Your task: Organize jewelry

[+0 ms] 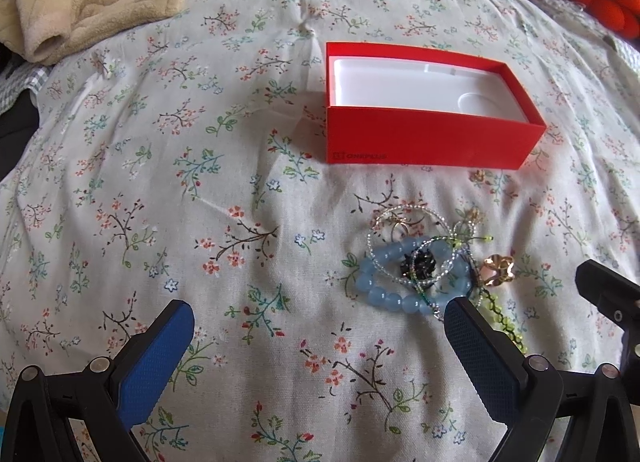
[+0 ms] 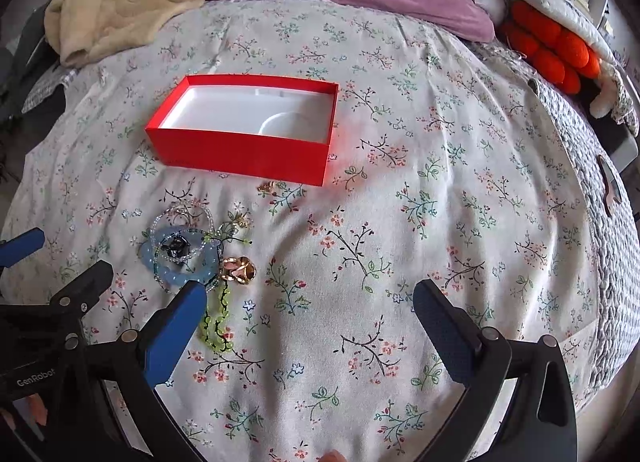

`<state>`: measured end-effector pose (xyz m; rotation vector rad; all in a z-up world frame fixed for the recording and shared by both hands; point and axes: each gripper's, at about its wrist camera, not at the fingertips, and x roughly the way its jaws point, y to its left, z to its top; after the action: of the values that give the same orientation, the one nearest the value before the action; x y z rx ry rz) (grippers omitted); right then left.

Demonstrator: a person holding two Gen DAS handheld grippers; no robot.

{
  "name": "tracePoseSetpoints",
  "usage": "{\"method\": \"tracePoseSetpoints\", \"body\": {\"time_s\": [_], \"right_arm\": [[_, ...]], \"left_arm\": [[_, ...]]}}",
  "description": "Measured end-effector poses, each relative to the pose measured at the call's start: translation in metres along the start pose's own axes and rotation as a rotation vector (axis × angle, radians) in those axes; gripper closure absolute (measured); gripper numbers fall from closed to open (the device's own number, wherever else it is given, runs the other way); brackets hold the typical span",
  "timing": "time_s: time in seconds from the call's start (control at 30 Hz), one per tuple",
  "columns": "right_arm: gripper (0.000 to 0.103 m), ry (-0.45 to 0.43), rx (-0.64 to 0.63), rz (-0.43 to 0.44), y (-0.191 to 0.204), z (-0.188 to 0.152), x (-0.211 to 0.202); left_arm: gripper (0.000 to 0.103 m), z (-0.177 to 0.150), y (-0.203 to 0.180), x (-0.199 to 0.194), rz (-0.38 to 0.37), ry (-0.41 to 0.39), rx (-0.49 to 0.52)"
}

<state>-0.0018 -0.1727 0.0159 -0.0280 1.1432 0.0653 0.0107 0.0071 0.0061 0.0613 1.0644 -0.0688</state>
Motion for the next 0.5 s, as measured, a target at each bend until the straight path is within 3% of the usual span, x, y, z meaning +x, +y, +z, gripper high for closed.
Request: {"method": "tracePoseSetpoints", "body": {"time_s": [0.2,0.33,0.5], "right_arm": [[0.0,-0.002,-0.001,0.011,-0.007,0.009,0.003],[0.0,0.041,-0.021,-0.003,-0.014,0.015,0.012],[0.0,0.097,-0.027,0.014,-0.023,0.021,0.026]], "left_arm": [[0.0,0.013,0.011,0.006,-0.071,0.076,-0.013],[0.0,0.018,0.009,0.011,-0.054,0.082,0.029],[0.008,0.029,0.02,0.028,-0.154,0.098,0.007]]}}
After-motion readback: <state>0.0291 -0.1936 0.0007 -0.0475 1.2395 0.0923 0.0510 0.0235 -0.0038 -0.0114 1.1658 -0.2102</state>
